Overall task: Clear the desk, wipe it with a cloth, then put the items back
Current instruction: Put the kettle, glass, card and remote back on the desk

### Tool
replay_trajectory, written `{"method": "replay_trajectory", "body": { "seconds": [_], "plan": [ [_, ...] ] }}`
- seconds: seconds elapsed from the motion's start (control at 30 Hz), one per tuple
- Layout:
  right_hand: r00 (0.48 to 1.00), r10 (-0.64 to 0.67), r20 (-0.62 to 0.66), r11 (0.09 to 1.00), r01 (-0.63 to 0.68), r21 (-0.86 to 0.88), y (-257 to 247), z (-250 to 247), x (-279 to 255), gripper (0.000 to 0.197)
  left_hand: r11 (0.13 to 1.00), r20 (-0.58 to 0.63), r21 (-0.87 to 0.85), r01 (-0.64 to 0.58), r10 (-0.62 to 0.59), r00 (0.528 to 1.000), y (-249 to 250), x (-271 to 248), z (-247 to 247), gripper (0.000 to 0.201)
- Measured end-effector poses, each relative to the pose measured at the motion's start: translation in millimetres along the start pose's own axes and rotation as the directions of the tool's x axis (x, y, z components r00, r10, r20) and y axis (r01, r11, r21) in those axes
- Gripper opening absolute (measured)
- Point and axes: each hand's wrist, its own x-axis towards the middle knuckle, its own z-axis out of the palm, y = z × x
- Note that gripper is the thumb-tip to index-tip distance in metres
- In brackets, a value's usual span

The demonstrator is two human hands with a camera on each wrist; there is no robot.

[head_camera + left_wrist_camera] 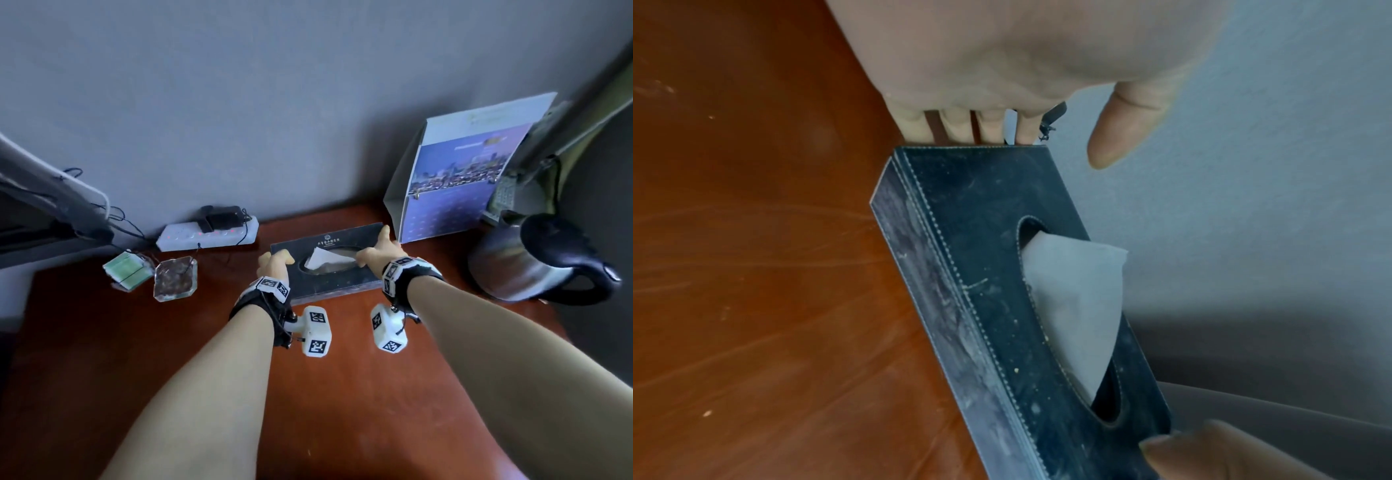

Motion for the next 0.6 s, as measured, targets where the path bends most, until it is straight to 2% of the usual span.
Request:
{"method": "replay_trajectory", "body": {
  "seconds": [0.07, 0.1, 0.2, 0.27, 0.4, 0.5, 0.57, 0.6],
  "plan": [
    [1.000, -0.003, 0.019, 1.000, 0.003, -0.023, -2.4, -0.2, 10.9, 0.109, 1.000, -0.007, 0.019, 0.017, -0.017, 1.000, 0.7, 8.6, 4.6, 0.050],
    [1.000, -0.002, 0.025, 0.999, 0.002, -0.035, -2.5, 0.6, 15.4, 0.108, 0.999, -0.011, 0.024, 0.020, -0.020, 1.000, 0.0, 9.7, 5.9, 0.056],
    [1.000, 0.001, 0.025, 0.998, 0.001, -0.057, 0.8, 4.1, 24.0, 0.107, 0.998, 0.017, 0.045, -0.045, 0.045, 0.999, -13.0, 12.7, 10.1, 0.094],
    [1.000, -0.005, 0.003, 0.997, 0.006, -0.073, 4.2, 7.1, 25.9, 0.105, 0.997, 0.032, 0.012, -0.071, 0.070, 0.997, -15.4, 10.2, 10.9, 0.109],
    [0.998, -0.052, -0.021, 0.992, 0.049, -0.114, 4.8, 9.3, 24.1, 0.101, 0.996, 0.058, 0.041, -0.079, 0.077, 0.995, -9.6, 1.4, 4.3, 0.095],
    [0.975, -0.199, -0.095, 0.935, 0.160, -0.315, 4.6, 13.4, 17.7, 0.094, 0.978, 0.055, 0.199, -0.065, 0.055, 0.997, -2.3, -8.4, -0.8, 0.068],
    [0.937, -0.328, -0.117, 0.848, 0.237, -0.474, 6.7, 16.9, 11.8, 0.093, 0.921, -0.036, 0.376, -0.105, 0.127, 0.991, -2.8, -15.9, 0.1, 0.061],
    [0.917, -0.387, -0.098, 0.797, 0.279, -0.536, 8.4, 19.0, 9.0, 0.093, 0.869, -0.074, 0.468, -0.164, 0.223, 0.972, -4.6, -21.9, 0.2, 0.060]
  ]
}}
